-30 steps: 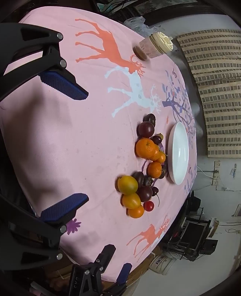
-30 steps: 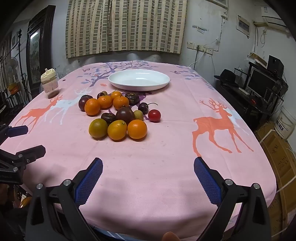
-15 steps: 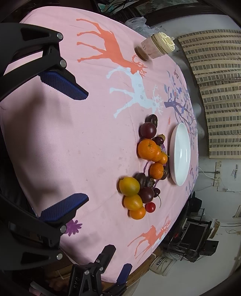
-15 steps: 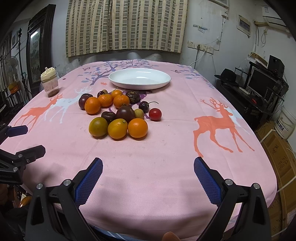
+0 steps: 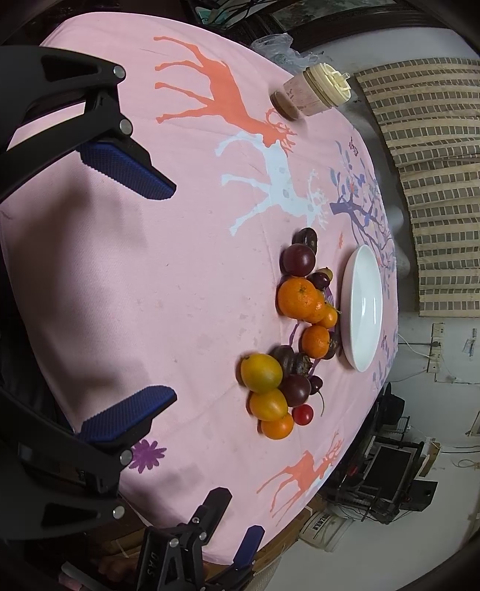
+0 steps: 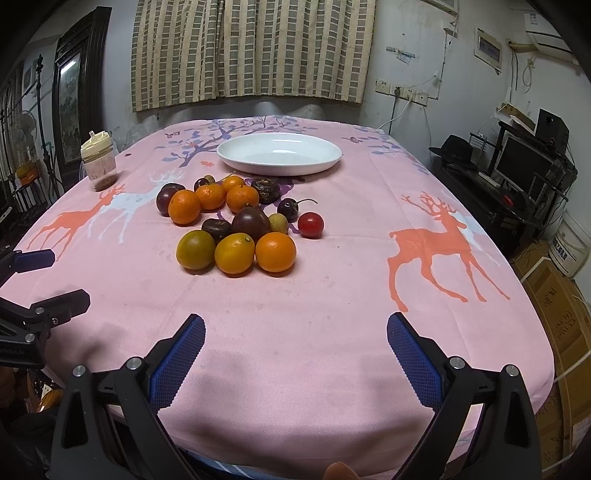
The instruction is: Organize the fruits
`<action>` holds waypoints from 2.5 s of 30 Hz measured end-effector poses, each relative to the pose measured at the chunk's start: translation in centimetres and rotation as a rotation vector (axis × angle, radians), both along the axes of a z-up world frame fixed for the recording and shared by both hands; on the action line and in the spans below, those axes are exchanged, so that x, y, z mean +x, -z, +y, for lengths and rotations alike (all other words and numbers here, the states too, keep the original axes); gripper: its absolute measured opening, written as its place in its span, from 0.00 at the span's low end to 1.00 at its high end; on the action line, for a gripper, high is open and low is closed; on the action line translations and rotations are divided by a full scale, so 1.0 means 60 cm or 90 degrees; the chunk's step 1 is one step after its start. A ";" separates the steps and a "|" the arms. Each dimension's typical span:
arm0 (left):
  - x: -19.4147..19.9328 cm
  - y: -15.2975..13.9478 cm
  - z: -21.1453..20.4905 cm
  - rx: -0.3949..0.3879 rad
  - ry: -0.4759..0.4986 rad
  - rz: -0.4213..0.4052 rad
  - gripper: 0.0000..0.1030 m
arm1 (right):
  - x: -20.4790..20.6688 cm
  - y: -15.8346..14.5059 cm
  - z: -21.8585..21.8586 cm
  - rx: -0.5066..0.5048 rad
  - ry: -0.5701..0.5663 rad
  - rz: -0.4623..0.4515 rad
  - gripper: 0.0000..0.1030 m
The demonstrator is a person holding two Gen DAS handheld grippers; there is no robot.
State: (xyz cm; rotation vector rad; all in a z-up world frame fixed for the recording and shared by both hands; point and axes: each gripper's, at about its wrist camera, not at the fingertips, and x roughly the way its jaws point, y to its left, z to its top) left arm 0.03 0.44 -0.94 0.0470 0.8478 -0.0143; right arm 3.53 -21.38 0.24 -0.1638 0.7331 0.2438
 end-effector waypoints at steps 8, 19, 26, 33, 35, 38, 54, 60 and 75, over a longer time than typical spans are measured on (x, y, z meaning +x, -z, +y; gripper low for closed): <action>0.000 0.000 0.000 -0.001 -0.001 0.000 0.96 | -0.001 0.006 0.000 -0.002 0.002 0.002 0.96; 0.000 0.003 -0.001 -0.001 -0.001 0.002 0.96 | 0.003 0.007 0.001 -0.003 0.002 0.005 0.96; 0.000 0.005 -0.001 0.000 -0.001 0.004 0.96 | 0.002 0.007 0.001 -0.003 0.002 0.006 0.96; 0.000 0.006 -0.001 0.000 -0.001 0.004 0.96 | 0.002 0.007 0.001 -0.003 0.002 0.006 0.96; 0.000 0.006 -0.001 0.000 -0.001 0.004 0.96 | 0.002 0.007 0.001 -0.003 0.002 0.006 0.96; 0.001 0.005 -0.001 0.000 0.000 0.004 0.96 | 0.003 0.007 0.001 -0.003 0.002 0.006 0.96; -0.002 0.017 0.003 -0.001 0.001 0.009 0.96 | 0.004 0.011 0.001 0.004 -0.002 0.010 0.96; 0.004 0.039 0.019 -0.013 -0.005 0.021 0.96 | 0.025 0.030 -0.010 0.087 -0.033 0.045 0.96; 0.031 0.054 0.037 -0.063 0.050 0.005 0.96 | 0.156 0.061 0.009 0.102 -0.057 0.142 0.52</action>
